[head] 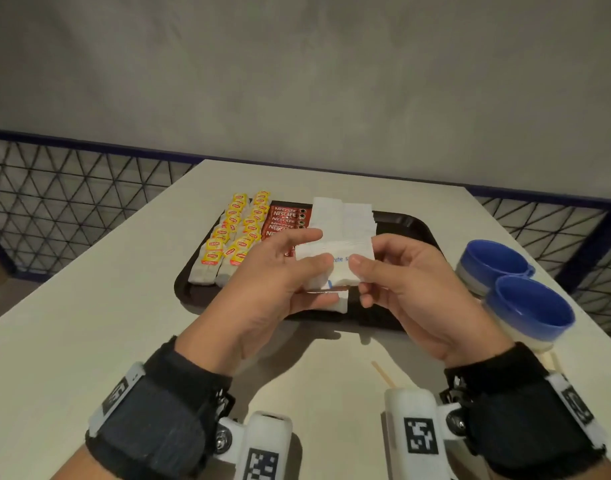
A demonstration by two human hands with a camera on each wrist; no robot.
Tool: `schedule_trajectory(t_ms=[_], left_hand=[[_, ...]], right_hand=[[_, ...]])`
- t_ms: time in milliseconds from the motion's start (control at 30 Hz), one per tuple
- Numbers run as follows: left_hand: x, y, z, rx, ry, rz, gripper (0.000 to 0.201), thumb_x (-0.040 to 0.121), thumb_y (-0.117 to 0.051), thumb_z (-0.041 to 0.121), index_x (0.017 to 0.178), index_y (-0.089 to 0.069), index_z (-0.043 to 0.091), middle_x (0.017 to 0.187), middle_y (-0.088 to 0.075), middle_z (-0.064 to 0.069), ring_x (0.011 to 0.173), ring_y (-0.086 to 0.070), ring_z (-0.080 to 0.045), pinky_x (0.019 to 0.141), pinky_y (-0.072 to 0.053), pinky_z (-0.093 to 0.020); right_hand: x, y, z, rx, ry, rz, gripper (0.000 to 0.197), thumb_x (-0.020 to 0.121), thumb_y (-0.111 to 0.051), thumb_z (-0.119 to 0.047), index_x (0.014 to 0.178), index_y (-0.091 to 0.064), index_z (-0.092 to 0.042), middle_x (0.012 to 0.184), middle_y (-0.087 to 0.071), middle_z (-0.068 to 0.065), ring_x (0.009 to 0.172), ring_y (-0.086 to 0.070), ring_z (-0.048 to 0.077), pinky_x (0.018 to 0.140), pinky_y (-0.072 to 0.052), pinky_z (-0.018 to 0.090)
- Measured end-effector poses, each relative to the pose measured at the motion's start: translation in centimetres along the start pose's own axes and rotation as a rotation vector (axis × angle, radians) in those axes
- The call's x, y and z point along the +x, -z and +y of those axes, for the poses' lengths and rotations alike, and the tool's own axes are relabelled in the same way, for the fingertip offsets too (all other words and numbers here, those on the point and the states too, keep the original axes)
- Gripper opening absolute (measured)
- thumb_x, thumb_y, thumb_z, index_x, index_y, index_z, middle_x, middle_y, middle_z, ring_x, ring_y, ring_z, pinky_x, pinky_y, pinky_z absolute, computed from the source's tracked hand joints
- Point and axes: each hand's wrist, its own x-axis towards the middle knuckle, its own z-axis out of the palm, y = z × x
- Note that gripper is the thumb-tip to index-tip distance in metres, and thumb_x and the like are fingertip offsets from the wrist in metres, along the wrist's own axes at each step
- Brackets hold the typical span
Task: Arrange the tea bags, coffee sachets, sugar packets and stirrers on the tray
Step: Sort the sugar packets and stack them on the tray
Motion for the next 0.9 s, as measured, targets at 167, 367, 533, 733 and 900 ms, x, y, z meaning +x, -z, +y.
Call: schedule_trajectory(t_ms=[167, 367, 533, 733, 900], left_hand=[[-0.3, -0.2, 0.3, -0.011, -0.025, -0.044, 0.032, 0.097, -0.058, -0.007, 0.124, -0.065, 0.008, 0.106, -0.079, -0.018, 0.088, -0.078, -0.027, 0.077, -0.065, -0.031], [-0.4, -0.5, 0.1, 0.028, -0.022, -0.048, 0.027, 0.1, -0.055, -0.003, 0.122, -0.068, 0.005, 0.107, -0.078, -0.019, 0.084, -0.076, -0.023, 0.075, -0.063, -0.029], [-0.5, -0.6, 0.0, 0.031, -0.028, -0.053, 0.023, 0.096, -0.064, 0.005, 0.116, -0.073, 0.001, 0.11, -0.078, -0.016, 0.091, -0.076, -0.024, 0.075, -0.064, -0.029], [-0.4, -0.6, -0.4, 0.052, -0.038, 0.0, 0.021, 0.096, -0.063, 0.001, 0.115, -0.073, 0.001, 0.107, -0.079, -0.015, 0.086, -0.078, -0.02, 0.072, -0.064, -0.026], [-0.1, -0.5, -0.4, -0.007, -0.059, 0.096, 0.016, 0.099, -0.062, 0.008, 0.109, -0.073, 0.002, 0.1, -0.08, -0.014, 0.073, -0.075, -0.017, 0.066, -0.064, -0.024]], right_hand=[[-0.4, 0.4, 0.8, 0.108, -0.007, 0.047, 0.017, 0.096, -0.063, -0.004, 0.112, -0.069, -0.001, 0.099, -0.073, 0.016, 0.064, -0.053, 0.016, 0.056, -0.049, 0.027], [-0.6, -0.1, 1.4, 0.064, -0.006, 0.08, 0.016, 0.097, -0.064, -0.01, 0.112, -0.071, -0.008, 0.093, -0.074, 0.011, 0.065, -0.051, 0.014, 0.056, -0.047, 0.028], [-0.7, -0.3, 1.5, 0.004, 0.015, 0.113, 0.014, 0.096, -0.067, -0.012, 0.109, -0.072, -0.009, 0.081, -0.067, 0.006, 0.061, -0.049, 0.012, 0.053, -0.044, 0.027], [-0.8, -0.6, 1.6, -0.026, 0.019, 0.096, 0.014, 0.097, -0.066, -0.014, 0.109, -0.072, -0.013, 0.09, -0.074, 0.009, 0.062, -0.051, 0.014, 0.053, -0.046, 0.027], [-0.6, -0.5, 1.7, -0.05, 0.069, 0.125, 0.014, 0.097, -0.066, -0.008, 0.109, -0.073, -0.01, 0.099, -0.072, 0.02, 0.068, -0.059, 0.019, 0.062, -0.056, 0.031]])
